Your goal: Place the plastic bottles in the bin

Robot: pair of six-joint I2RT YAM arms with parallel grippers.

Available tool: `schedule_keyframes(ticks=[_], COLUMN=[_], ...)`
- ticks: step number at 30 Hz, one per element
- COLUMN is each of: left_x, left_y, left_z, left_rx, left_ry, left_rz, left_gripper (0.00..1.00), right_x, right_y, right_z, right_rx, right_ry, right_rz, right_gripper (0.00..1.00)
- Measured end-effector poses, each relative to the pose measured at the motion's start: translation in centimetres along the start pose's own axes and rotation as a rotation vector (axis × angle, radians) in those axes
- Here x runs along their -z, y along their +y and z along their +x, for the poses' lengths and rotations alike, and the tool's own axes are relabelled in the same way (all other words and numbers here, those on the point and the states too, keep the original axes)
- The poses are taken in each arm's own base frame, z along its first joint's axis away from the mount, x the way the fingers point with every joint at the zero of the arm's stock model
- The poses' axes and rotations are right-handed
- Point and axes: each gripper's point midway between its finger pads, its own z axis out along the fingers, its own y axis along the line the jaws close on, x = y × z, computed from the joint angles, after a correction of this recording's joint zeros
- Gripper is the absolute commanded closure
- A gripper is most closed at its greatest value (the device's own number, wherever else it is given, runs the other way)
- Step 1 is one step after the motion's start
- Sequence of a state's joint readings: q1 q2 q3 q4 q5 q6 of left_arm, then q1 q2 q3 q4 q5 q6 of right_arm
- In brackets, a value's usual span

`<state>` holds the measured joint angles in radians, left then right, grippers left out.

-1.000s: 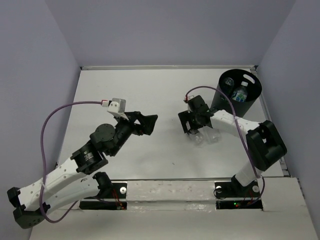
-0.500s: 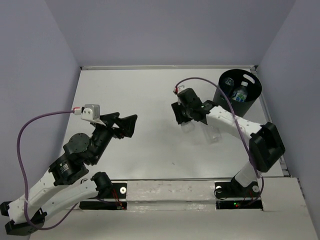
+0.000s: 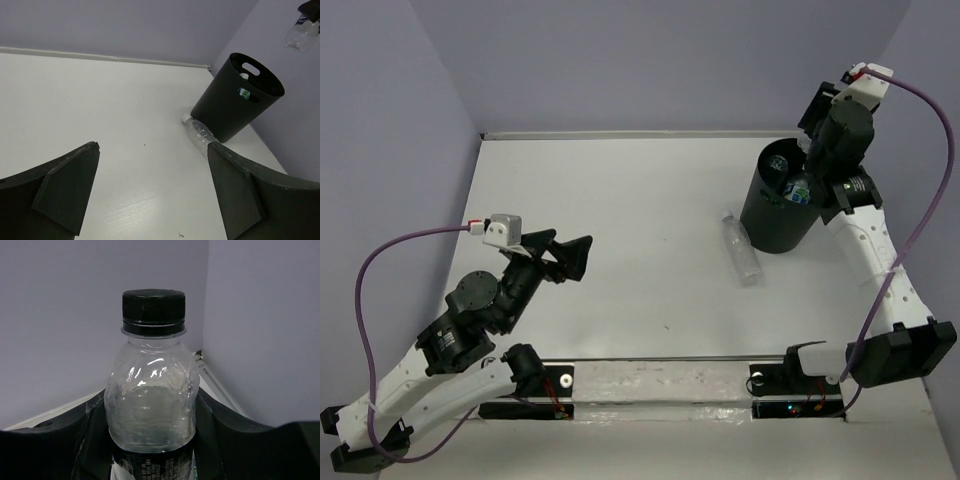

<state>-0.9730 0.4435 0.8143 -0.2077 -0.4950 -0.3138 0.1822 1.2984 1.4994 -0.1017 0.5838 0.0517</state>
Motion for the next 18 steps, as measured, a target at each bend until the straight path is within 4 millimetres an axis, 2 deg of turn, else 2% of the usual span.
schedule_keyframes(ticks=[2, 6, 7, 8, 9, 11, 15, 18], left_x=[0.1, 0.1, 0.1, 0.1, 0.2, 0.2, 0.2, 0.2], left_y=[0.0, -0.2, -0.3, -0.3, -0.4, -0.5, -0.6, -0.5], left_z=[0.0, 0.1, 0.1, 0.1, 0.2, 0.2, 0.3, 0.2], left_rx=[-0.001, -0.005, -0.007, -0.008, -0.009, -0.012, -0.015, -0.016], left_ry=[-0.002, 0.003, 0.005, 0.006, 0.007, 0.011, 0.013, 0.012], left_rz=[0.005, 0.017, 0.022, 0.025, 0.028, 0.035, 0.044, 0.041], left_gripper=[0.01, 0.01, 0.01, 0.01, 0.01, 0.01, 0.01, 0.01], right_x=[-1.1, -2.5, -2.5, -2.5, -2.3, -2.1, -1.8, -1.0], right_y=[-1.1, -3.7, -4.2, -4.8, -5.3, -5.7, -5.6, -5.1], right_z=[2.7, 10.8, 12.2, 13.5, 14.5, 15.2, 14.2, 12.4], right_rx=[0.035, 0.135, 0.152, 0.169, 0.180, 0.185, 0.166, 0.129], right_ry=[0.039, 0.196, 0.225, 0.255, 0.276, 0.296, 0.276, 0.259], right_rz=[0.043, 0.111, 0.121, 0.134, 0.143, 0.154, 0.142, 0.103], right_gripper=[0.62, 0.55, 0.51, 0.34, 0.23, 0.02, 0.00, 0.00])
